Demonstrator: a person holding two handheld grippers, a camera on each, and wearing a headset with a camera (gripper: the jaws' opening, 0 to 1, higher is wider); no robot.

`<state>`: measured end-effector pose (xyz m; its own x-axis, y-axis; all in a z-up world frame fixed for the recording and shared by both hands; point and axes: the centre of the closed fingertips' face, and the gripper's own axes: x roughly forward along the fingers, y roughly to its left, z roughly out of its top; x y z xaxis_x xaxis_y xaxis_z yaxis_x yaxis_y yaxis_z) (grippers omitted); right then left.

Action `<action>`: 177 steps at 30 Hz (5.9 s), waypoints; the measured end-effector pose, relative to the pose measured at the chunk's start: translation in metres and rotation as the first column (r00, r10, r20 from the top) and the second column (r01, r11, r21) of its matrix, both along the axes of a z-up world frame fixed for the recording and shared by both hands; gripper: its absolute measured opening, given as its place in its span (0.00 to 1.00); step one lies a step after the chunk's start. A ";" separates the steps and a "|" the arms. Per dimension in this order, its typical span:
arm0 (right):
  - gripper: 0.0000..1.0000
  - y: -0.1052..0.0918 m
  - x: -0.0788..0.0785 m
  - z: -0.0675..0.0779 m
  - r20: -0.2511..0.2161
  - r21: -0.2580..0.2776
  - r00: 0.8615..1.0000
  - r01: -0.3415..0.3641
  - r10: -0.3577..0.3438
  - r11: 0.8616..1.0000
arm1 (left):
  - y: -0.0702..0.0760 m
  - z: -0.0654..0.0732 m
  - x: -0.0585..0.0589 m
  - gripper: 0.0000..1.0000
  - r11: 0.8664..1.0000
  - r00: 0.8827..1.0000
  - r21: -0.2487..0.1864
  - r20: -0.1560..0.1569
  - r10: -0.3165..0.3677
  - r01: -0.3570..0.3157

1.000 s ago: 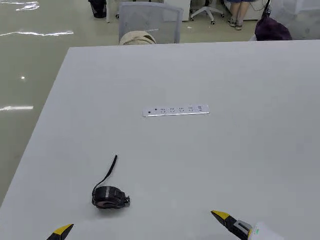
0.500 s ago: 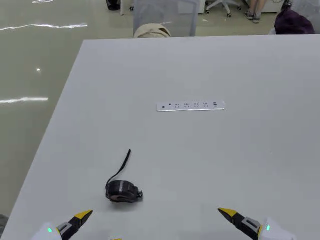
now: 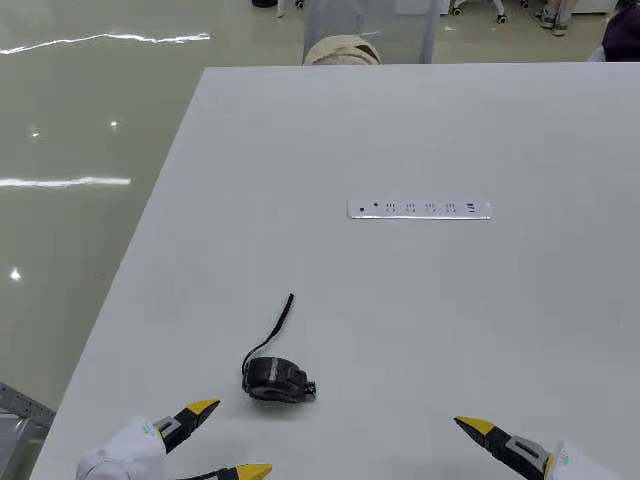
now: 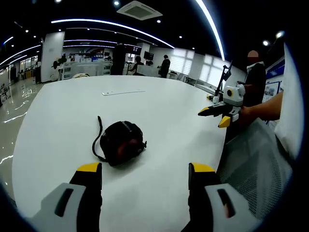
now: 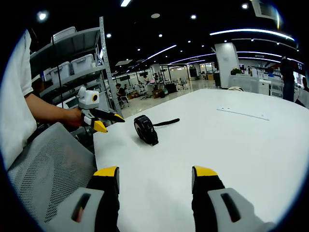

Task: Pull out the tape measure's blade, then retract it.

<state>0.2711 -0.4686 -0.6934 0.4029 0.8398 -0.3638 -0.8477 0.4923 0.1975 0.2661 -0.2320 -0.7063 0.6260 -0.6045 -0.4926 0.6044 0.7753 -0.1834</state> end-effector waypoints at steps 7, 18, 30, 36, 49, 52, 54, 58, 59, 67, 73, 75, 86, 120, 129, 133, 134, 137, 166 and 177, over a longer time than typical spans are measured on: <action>0.57 0.006 0.006 -0.005 0.011 -0.010 1.000 -0.027 0.027 1.000 | 0.001 -0.007 0.007 0.71 0.999 0.999 0.026 -0.006 -0.034 0.034; 0.54 0.021 0.017 -0.015 0.012 -0.019 0.997 -0.077 0.078 0.997 | 0.009 -0.013 0.020 0.71 0.997 0.998 0.052 -0.026 -0.063 0.065; 0.52 0.030 0.034 -0.029 -0.007 -0.017 0.996 -0.089 0.089 0.996 | 0.017 -0.021 0.036 0.69 0.993 0.996 0.082 -0.047 -0.079 0.083; 0.52 0.036 0.044 -0.030 -0.007 -0.003 0.995 -0.096 0.096 0.995 | 0.019 -0.021 0.045 0.70 0.992 0.995 0.085 -0.047 -0.093 0.097; 0.51 0.049 0.063 -0.033 -0.004 0.012 0.991 -0.130 0.130 0.991 | 0.024 -0.025 0.062 0.73 0.986 0.991 0.103 -0.046 -0.129 0.133; 0.51 0.054 0.065 -0.034 -0.003 0.017 0.989 -0.146 0.146 0.989 | 0.022 -0.025 0.064 0.73 0.982 0.988 0.107 -0.043 -0.150 0.154; 0.52 0.057 0.065 -0.036 -0.006 0.018 0.988 -0.156 0.156 0.988 | 0.018 -0.023 0.067 0.74 0.981 0.985 0.091 -0.031 -0.167 0.170; 0.51 0.061 0.066 -0.038 -0.015 0.030 0.986 -0.167 0.167 0.986 | 0.015 -0.028 0.069 0.73 0.974 0.979 0.101 -0.042 -0.199 0.203; 0.51 0.062 0.067 -0.040 -0.016 0.030 0.985 -0.169 0.169 0.985 | 0.012 -0.029 0.070 0.73 0.972 0.976 0.096 -0.043 -0.213 0.216; 0.51 0.073 0.067 -0.046 -0.028 0.045 0.980 -0.197 0.199 0.979 | 0.001 -0.040 0.070 0.71 0.950 0.957 0.115 -0.066 -0.284 0.290; 0.50 0.081 0.066 -0.049 -0.034 0.044 0.973 -0.228 0.230 0.973 | -0.002 -0.043 0.073 0.70 0.945 0.951 0.115 -0.073 -0.299 0.306; 0.49 0.084 0.067 -0.049 -0.031 0.049 0.971 -0.233 0.235 0.971 | -0.002 -0.046 0.074 0.69 0.942 0.949 0.119 -0.081 -0.306 0.314; 0.49 0.100 0.070 -0.053 -0.032 0.060 0.965 -0.258 0.260 0.964 | -0.006 -0.049 0.077 0.66 0.940 0.944 0.105 -0.094 -0.315 0.324; 0.45 0.117 0.068 -0.060 -0.072 0.097 0.958 -0.271 0.278 0.958 | -0.014 -0.058 0.082 0.47 0.934 0.934 0.085 -0.120 -0.337 0.348; 0.44 0.118 0.068 -0.061 -0.072 0.101 0.957 -0.273 0.281 0.957 | -0.014 -0.059 0.083 0.41 0.937 0.936 0.079 -0.126 -0.330 0.341; 0.44 0.119 0.068 -0.061 -0.071 0.101 0.957 -0.273 0.281 0.957 | -0.013 -0.059 0.084 0.38 0.937 0.936 0.080 -0.129 -0.328 0.339; 0.44 0.119 0.068 -0.062 -0.070 0.100 0.957 -0.274 0.282 0.956 | -0.013 -0.059 0.084 0.38 0.937 0.936 0.080 -0.129 -0.329 0.341; 0.44 0.120 0.069 -0.063 -0.070 0.102 0.957 -0.275 0.283 0.956 | -0.013 -0.060 0.083 0.38 0.937 0.935 0.076 -0.130 -0.330 0.341; 0.39 0.149 0.071 -0.075 0.016 0.045 0.928 -0.373 0.372 0.927 | -0.012 -0.062 0.083 0.37 0.926 0.926 0.092 -0.127 -0.354 0.367; 0.35 0.159 0.069 -0.081 0.032 0.007 0.906 -0.422 0.422 0.907 | -0.012 -0.063 0.083 0.37 0.925 0.926 0.093 -0.129 -0.355 0.367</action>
<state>0.3402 -0.3097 -0.7748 0.0201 0.9384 -0.3450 -0.9811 0.0850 0.1739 0.3495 -0.2444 -0.7690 0.3151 -0.7159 -0.6231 0.8288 0.5274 -0.1869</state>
